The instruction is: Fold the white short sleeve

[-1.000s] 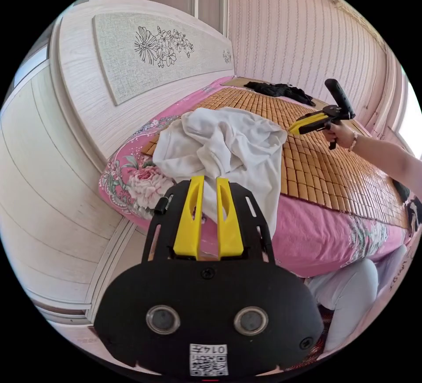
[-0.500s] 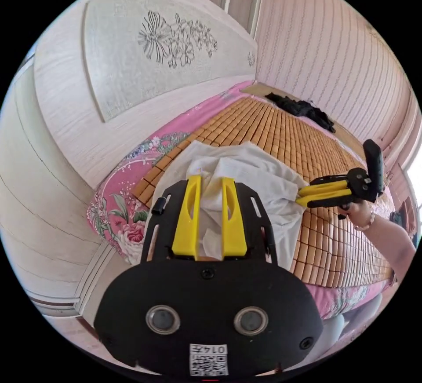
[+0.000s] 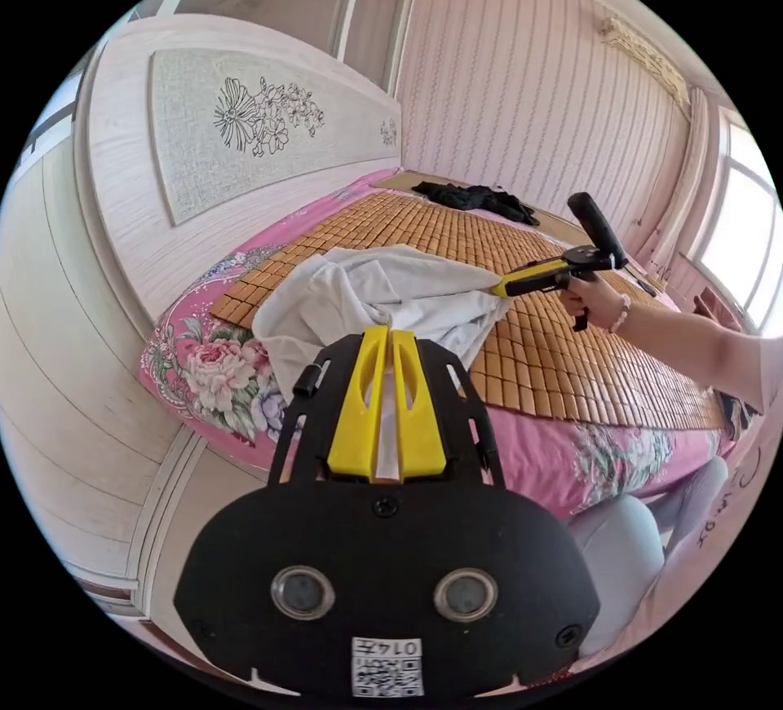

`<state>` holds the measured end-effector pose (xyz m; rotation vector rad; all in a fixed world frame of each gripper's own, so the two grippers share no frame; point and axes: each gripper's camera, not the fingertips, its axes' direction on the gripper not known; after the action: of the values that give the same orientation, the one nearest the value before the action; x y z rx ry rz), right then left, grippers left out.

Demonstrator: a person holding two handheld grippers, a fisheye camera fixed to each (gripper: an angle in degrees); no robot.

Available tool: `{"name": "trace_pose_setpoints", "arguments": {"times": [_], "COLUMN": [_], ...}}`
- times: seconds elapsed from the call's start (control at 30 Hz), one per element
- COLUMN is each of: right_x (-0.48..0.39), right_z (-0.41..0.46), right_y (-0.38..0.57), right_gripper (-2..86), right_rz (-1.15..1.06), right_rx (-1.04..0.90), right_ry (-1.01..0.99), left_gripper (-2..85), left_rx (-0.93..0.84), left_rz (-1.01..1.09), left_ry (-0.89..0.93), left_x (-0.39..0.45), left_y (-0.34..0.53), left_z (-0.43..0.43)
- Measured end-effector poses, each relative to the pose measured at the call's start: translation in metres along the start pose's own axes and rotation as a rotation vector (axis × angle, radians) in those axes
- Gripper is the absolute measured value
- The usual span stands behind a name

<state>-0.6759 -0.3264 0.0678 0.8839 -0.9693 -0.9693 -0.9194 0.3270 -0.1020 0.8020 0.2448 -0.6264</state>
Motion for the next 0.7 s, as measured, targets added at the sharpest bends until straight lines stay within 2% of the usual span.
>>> {"name": "trace_pose_setpoints", "arguments": {"times": [0.1,0.23,0.33,0.43,0.53,0.6,0.7], "right_x": [-0.003,-0.009,-0.012,-0.017,-0.029,-0.034,-0.038], "right_z": [0.008,-0.002,-0.013,-0.019,-0.017,-0.015,-0.019], "right_y": [0.018,0.026,0.028,0.023,0.018,0.017,0.020], "right_gripper": [0.9,1.5,3.5,4.7,5.3,5.7,6.1], "right_rz": [-0.004,0.016,-0.007,-0.041,-0.053,-0.045,-0.032], "right_rx": [-0.085,-0.066,-0.068,-0.049,-0.009,0.017,0.067], "right_ry": [-0.007,0.002,0.049,0.094,0.098,0.118,0.154], "left_gripper": [-1.0,-1.0,-0.8,-0.4,2.1,4.4,7.3], "left_rx": [-0.066,-0.167,-0.103,-0.038,-0.017,-0.036,-0.144], "left_rz": [-0.072,-0.170,-0.132,-0.063,-0.054,-0.079,-0.120], "left_ry": [0.026,0.038,-0.050,-0.095,-0.069,-0.016,-0.058], "left_x": [0.013,0.009,0.012,0.011,0.001,-0.007,-0.016], "left_y": [0.043,0.073,0.064,0.016,-0.060,-0.107,-0.167], "left_z": [-0.002,0.002,-0.027,-0.031,0.007,0.043,0.111]}}
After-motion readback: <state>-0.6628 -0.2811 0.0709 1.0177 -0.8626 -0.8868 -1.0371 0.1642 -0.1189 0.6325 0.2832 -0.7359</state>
